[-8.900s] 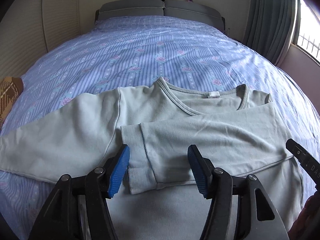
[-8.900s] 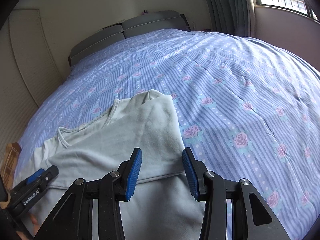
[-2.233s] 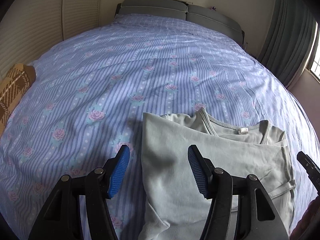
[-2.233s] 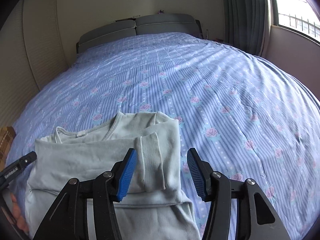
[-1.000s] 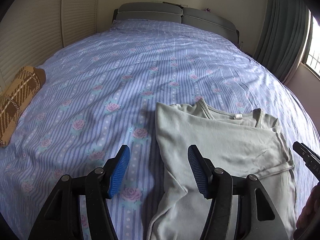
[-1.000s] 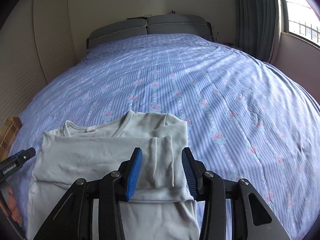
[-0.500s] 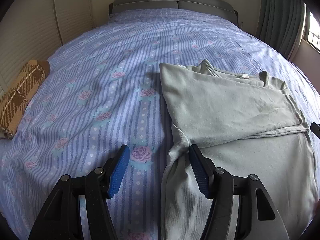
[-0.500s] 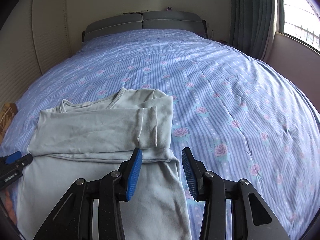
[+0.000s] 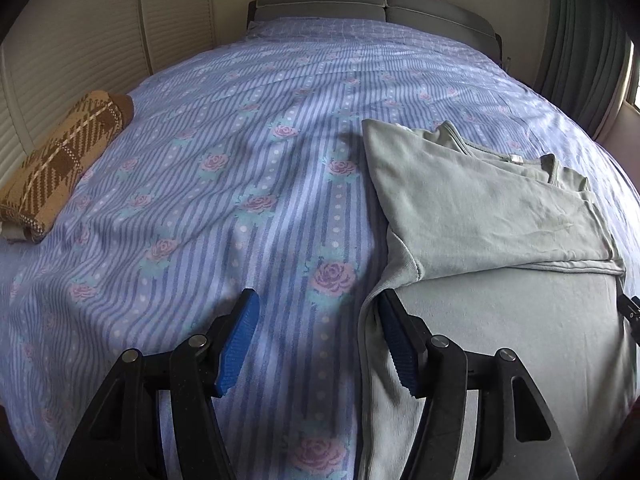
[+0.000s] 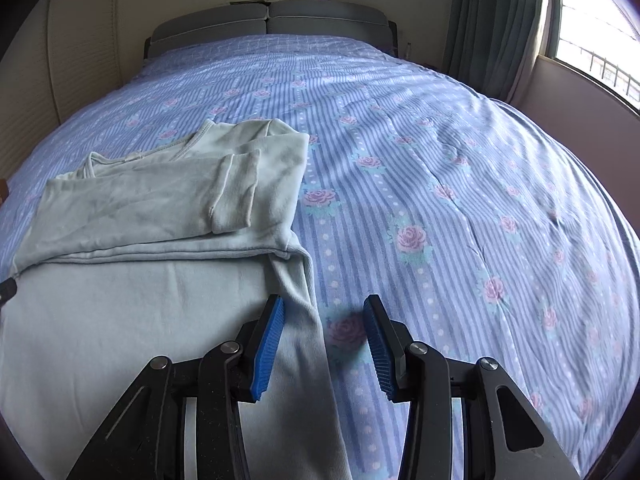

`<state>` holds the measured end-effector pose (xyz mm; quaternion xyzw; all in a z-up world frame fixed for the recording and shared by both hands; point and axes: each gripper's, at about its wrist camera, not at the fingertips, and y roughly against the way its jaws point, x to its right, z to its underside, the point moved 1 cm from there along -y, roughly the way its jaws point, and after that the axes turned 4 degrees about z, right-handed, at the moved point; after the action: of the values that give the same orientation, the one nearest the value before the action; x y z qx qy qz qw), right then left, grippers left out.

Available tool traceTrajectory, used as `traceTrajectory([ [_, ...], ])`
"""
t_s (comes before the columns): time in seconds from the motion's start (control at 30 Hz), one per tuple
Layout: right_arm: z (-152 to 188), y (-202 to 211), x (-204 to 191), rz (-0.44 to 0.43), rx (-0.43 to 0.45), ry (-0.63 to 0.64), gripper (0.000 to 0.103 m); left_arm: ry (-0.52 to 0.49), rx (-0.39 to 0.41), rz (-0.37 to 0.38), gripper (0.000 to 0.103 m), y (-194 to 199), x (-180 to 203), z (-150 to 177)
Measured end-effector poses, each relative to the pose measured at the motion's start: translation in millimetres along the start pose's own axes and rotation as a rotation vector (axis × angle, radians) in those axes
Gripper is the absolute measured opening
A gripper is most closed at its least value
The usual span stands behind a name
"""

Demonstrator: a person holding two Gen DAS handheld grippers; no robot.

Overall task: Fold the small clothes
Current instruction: 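Grasp the shirt side edge with the right gripper again and smooth it, then move the right gripper to the shirt hem and close on it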

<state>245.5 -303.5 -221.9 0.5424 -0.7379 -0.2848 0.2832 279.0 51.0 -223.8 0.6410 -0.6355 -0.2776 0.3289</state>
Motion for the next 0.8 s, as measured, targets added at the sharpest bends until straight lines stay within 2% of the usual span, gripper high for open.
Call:
traceTrajectory([
  [0.1,2,2,5,0.03,0.001,0.01,0.051,-0.031,-0.001,-0.017,0.061,4,6,2],
  [0.23,5,16,14,-0.018,-0.017,-0.047,0.051,-0.067,-0.001,0.043,0.06,28,20,15],
  [0.37,24,47,22,-0.007,0.003,-0.053,0.051,-0.114,0.005,0.025,0.06,61,24,46],
  [0.5,48,78,37,0.001,-0.005,-0.068,0.051,-0.078,0.03,0.023,0.06,100,9,83],
  [0.63,64,111,52,-0.019,-0.013,-0.117,0.051,-0.037,0.004,0.055,0.059,121,-3,110],
  [0.73,81,131,52,0.019,-0.008,-0.068,0.051,-0.045,-0.009,0.072,0.059,129,-2,122],
  [0.8,91,138,53,0.012,-0.007,-0.045,0.051,-0.056,-0.018,0.081,0.056,129,0,128],
])
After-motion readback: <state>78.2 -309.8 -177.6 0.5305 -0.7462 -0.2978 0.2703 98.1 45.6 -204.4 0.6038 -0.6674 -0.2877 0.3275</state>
